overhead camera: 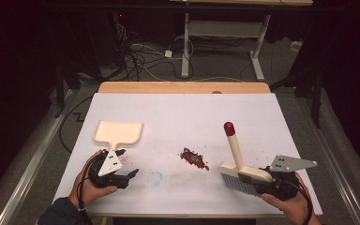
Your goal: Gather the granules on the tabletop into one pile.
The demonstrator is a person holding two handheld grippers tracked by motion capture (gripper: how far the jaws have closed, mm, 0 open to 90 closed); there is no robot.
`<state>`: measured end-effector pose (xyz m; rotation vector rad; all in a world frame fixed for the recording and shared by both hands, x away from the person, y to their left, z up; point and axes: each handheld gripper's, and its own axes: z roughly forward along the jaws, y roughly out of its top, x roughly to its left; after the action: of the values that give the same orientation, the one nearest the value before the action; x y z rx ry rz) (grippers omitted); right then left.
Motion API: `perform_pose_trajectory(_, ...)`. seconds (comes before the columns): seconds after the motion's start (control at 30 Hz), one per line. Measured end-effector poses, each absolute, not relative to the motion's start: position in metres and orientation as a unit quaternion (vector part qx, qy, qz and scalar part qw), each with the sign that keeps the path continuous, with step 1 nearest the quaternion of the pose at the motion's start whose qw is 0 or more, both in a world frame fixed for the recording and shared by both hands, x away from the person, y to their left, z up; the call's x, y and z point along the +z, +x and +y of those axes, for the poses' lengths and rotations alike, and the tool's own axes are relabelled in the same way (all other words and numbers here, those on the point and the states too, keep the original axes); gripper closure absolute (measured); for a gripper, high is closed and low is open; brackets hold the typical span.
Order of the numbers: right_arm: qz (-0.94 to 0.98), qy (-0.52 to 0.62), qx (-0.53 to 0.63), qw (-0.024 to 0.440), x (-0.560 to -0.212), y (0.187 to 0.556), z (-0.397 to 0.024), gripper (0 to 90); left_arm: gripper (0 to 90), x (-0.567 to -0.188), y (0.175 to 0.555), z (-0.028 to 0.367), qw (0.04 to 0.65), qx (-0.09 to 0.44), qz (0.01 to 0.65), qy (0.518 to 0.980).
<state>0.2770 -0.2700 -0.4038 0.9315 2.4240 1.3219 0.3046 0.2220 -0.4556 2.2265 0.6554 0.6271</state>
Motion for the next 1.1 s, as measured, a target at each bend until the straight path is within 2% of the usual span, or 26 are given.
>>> perform_pose_trajectory(0.17, 0.815, 0.365, 0.441, 0.097, -0.413, 0.297, -0.275, 66.9, 19.3, -0.457, 0.304, 0.220, 0.356, 0.239, 0.251, 0.868)
perform_pose_trajectory(0.37, 0.818, 0.387, 0.420, 0.071, -0.418, 0.337, -0.290, 62.9, 19.3, -0.462, 0.304, 0.214, 0.347, 0.224, 0.244, 0.878)
perform_pose_trajectory(0.57, 0.823, 0.398, 0.402, 0.053, -0.425, 0.373, -0.309, 46.7, 19.3, -0.464, 0.304, 0.211, 0.342, 0.217, 0.238, 0.883)
perform_pose_trajectory(0.63, 0.816, 0.408, 0.405, 0.057, -0.424, 0.379, -0.317, 45.6, 19.3, -0.465, 0.305, 0.211, 0.342, 0.215, 0.239, 0.883)
perform_pose_trajectory(0.83, 0.808, 0.438, 0.383, 0.092, -0.427, 0.385, -0.335, 31.6, 19.2, -0.465, 0.304, 0.211, 0.337, 0.214, 0.238, 0.885)
perform_pose_trajectory(0.93, 0.812, 0.431, 0.379, 0.108, -0.422, 0.379, -0.336, 31.1, 19.3, -0.465, 0.304, 0.211, 0.337, 0.215, 0.238, 0.885)
perform_pose_trajectory(1.1, 0.808, 0.416, 0.375, 0.183, -0.405, 0.361, -0.332, 22.8, 19.2, -0.464, 0.305, 0.212, 0.339, 0.217, 0.241, 0.883)
